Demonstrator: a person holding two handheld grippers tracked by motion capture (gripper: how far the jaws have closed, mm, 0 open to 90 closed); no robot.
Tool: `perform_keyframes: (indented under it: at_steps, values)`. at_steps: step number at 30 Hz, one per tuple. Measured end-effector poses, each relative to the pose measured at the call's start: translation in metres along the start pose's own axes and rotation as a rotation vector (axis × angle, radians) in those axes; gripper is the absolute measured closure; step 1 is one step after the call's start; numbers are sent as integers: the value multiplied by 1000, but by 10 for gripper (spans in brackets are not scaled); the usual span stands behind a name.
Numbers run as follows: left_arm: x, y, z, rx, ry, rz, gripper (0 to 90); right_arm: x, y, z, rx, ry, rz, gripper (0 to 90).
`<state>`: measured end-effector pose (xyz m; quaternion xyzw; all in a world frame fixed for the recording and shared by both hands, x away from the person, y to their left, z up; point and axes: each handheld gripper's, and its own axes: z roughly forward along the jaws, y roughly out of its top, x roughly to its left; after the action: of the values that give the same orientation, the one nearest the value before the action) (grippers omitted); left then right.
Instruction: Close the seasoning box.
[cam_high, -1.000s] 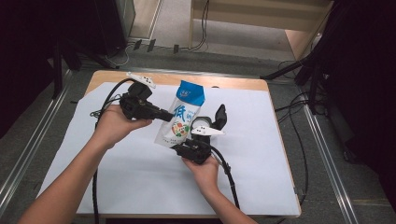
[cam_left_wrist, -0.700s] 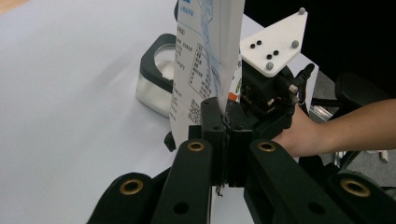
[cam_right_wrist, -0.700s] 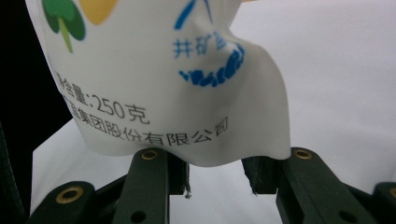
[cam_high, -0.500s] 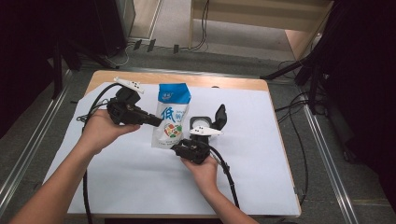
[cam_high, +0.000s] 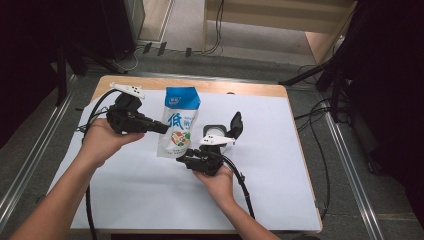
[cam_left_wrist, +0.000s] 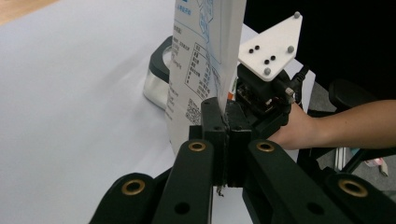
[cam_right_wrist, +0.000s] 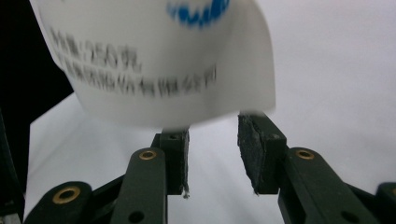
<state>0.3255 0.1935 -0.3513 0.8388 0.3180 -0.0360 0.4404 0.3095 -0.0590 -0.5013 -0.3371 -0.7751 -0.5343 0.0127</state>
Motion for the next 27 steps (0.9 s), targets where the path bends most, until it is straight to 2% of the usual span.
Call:
perform_keyframes:
  at_steps: [5, 7, 13, 16, 19, 20, 24, 27]
  values:
    - [8, -6, -9, -20, 45, -11, 900, 2, 1, -3, 12, 0, -26, 641]
    - [14, -11, -12, -36, 62, -32, 900, 2, 3, -6, 20, 5, -34, 638]
    - [28, -27, -15, -72, 104, -74, 900, 2, 6, -21, 26, 26, -28, 625]
    - [34, -34, -14, -83, 142, -90, 900, 1, 8, -30, 27, 42, -23, 617]
    - [40, -38, -12, -98, 153, -109, 900, 1, 8, -36, 41, 51, -27, 615]
    - [42, -39, -11, -105, 144, -116, 900, 1, 8, -39, 51, 45, -39, 614]
    - [52, -43, -6, -120, 154, -139, 900, -2, 5, -51, 64, 23, -71, 611]
    - [60, -45, -1, -119, 173, -149, 900, -7, 3, -60, 66, 12, -66, 607]
